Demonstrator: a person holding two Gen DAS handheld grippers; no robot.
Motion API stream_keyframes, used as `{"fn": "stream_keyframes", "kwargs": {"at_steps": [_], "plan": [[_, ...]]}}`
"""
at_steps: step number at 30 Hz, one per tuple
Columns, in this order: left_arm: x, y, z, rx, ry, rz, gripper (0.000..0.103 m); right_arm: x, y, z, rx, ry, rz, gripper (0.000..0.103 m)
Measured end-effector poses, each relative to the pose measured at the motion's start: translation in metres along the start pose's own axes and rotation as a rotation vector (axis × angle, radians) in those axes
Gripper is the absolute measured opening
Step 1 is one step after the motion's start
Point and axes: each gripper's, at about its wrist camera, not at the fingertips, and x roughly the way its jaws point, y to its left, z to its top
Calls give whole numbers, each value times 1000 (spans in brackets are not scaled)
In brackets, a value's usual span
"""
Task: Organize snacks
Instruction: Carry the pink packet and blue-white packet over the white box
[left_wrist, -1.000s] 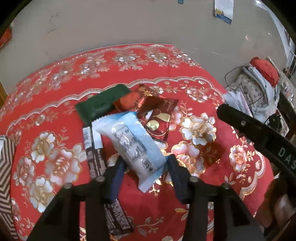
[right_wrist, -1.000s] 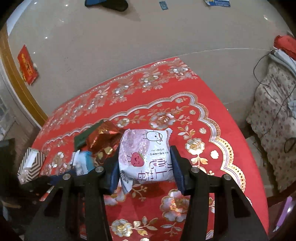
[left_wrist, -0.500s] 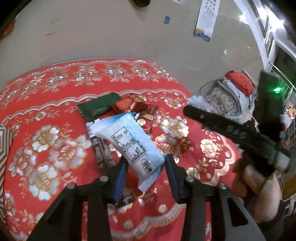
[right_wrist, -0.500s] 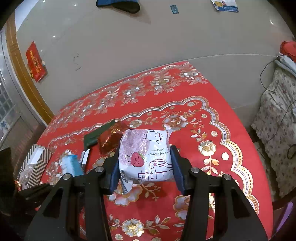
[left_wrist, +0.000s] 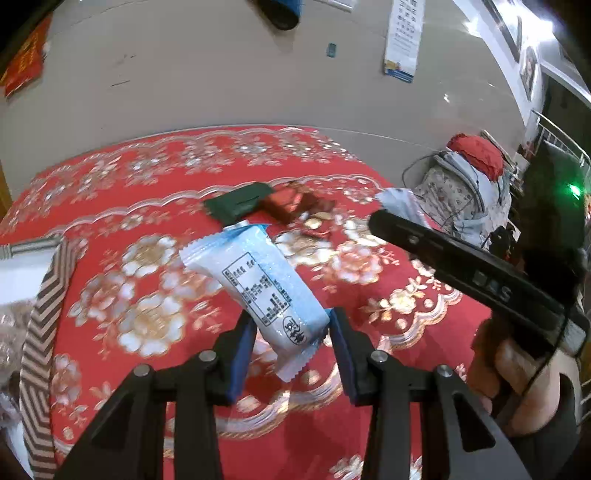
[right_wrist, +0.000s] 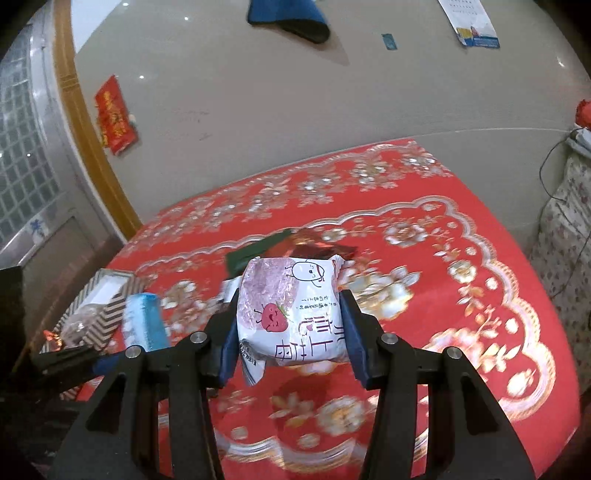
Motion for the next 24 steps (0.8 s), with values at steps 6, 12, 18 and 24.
{"fn": "stream_keyframes", "kwargs": {"at_steps": [6, 12, 18, 24], "plan": [[-19, 33, -7, -39, -21, 46, 43, -6, 40, -10, -54, -32, 24, 48], [-44, 63, -13, -91, -44, 71, 43, -4, 82, -20, -75, -23, 54, 48], [-78, 95, -17, -136, -88, 96, 43, 6, 138, -26, -150, 10, 97, 48], [-112, 145, -24, -191, -135, 170, 43, 17, 193, -23, -207, 16, 149, 48]]}}
